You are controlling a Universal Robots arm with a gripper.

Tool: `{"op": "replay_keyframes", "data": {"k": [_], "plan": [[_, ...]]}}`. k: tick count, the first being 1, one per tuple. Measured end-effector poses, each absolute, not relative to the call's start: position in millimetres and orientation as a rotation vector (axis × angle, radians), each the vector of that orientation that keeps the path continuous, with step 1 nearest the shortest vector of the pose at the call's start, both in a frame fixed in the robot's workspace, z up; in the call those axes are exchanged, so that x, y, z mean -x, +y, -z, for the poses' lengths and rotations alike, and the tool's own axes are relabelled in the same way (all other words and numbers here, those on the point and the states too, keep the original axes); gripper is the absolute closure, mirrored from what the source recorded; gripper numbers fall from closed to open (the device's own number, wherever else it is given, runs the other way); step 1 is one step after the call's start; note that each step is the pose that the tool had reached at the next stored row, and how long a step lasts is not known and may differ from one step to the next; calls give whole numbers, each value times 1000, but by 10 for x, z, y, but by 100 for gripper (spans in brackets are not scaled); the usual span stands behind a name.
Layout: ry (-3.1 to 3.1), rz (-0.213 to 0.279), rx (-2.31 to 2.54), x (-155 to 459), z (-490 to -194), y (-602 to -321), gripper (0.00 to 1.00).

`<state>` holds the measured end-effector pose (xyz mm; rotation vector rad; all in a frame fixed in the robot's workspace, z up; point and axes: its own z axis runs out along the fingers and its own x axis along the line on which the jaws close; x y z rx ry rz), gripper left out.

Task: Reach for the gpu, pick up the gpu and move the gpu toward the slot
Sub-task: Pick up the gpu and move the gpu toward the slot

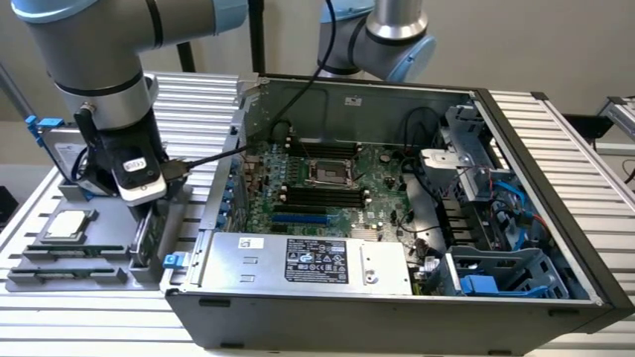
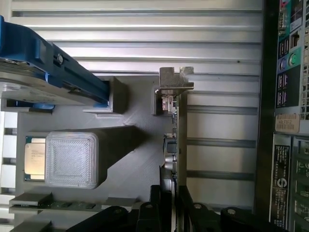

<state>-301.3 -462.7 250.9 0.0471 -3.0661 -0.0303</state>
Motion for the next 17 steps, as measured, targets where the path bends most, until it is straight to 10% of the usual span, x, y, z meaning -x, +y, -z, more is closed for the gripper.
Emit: {"op": "replay_keyframes", "data": {"k": [17], "plan": [[-3066,30,-49,3010,-3196,-4626,74]]}}
